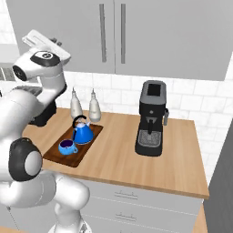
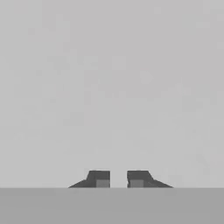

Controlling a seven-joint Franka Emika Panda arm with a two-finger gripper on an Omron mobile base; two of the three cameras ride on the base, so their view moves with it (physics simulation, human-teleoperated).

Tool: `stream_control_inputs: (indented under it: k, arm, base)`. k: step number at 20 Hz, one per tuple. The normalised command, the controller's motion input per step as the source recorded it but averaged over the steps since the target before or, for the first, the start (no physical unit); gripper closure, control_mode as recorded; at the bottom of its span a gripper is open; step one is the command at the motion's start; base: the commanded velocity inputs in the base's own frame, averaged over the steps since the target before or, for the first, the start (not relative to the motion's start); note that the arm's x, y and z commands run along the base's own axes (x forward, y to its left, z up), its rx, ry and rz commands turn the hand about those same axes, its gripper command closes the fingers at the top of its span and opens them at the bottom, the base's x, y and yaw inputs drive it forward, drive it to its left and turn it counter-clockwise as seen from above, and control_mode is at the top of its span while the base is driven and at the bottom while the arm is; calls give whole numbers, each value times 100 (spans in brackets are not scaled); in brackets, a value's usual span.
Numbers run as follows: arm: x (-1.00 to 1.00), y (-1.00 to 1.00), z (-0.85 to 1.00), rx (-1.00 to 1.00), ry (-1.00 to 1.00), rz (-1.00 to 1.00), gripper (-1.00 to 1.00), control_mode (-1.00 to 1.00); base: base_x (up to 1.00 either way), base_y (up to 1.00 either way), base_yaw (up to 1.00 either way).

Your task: Pick the kettle from the counter and place it on the tray. Then pick the mug from the cabinet and place it on the tray. Then close the cabinet doors.

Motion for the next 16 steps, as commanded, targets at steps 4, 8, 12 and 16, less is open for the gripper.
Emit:
stream_control_inputs:
  k: [4,8,12,16]
  arm:
    - [72,0,0,11,17,8,100,-100]
    - [62,0,0,16,13,0,100,-100]
    - [65,0,2,14,24,0,100,-100]
    - [60,0,36,12,54,0,100,-100]
  base:
    - [0,0,0]
    - [0,0,0]
    - [0,0,0]
    - [0,0,0]
